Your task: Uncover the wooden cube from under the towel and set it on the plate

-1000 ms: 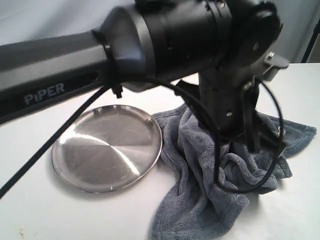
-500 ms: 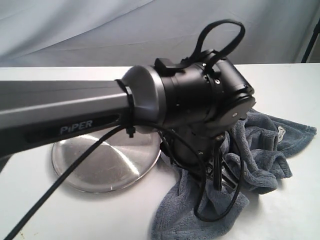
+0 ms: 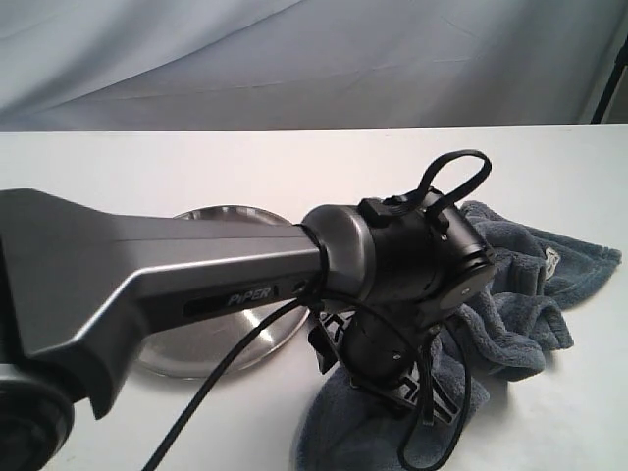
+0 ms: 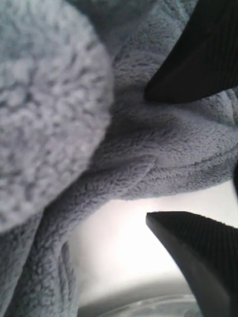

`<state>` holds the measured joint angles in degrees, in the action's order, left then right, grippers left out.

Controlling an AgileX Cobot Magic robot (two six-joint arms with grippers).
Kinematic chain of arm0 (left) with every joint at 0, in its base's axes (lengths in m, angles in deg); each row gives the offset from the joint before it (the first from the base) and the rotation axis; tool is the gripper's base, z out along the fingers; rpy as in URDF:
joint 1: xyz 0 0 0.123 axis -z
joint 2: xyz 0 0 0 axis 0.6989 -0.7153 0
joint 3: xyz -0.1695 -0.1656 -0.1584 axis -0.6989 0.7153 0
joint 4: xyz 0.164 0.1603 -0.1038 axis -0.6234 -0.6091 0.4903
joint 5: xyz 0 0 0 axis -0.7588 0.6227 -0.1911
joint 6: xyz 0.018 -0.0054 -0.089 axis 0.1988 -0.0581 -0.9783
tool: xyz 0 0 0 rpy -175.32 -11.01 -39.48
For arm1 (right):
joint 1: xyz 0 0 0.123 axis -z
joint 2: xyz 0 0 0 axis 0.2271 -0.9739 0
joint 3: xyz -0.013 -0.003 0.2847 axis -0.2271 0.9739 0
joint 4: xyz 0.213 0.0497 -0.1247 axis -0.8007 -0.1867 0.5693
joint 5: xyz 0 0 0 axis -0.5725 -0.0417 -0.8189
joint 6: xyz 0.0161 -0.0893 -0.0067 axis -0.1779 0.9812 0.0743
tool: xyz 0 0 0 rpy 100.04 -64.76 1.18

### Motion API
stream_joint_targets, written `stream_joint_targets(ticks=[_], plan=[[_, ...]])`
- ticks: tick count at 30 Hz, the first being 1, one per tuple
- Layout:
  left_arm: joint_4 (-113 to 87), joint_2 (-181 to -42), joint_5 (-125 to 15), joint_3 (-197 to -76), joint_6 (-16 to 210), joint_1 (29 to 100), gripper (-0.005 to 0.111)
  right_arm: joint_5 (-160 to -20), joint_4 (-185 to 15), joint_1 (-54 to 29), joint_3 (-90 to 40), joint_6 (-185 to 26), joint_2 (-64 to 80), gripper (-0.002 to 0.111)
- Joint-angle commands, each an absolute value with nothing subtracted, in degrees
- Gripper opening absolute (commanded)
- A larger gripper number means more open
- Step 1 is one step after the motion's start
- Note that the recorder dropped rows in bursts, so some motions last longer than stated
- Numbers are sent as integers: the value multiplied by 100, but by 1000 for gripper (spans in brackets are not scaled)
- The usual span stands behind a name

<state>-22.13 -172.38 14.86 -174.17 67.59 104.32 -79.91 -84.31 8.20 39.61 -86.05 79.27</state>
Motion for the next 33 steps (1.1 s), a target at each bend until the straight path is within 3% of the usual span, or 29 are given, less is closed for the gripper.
stream_joint_targets(ticks=[1,9,17,20,33], plan=[[-2205,-17360,1459,-17391,6709,10427,61,-8062,-8456,856,3982,-8618,7952,7],[-2205,-17383,1459,-17391,6787,10427,58,-8062,-8456,856,3982,-8618,7952,7],[-1946,-17383,1459,-17391,6842,10427,17,-8062,-8456,856,3982,-8618,7952,7],[-1940,-17383,1459,-17391,7137,10427,7,-8062,-8456,856,3982,-8618,7952,7],[-1940,-17348,1459,-17421,7189,10427,0,-8062,-8456,856,3982,-8618,7952,7]])
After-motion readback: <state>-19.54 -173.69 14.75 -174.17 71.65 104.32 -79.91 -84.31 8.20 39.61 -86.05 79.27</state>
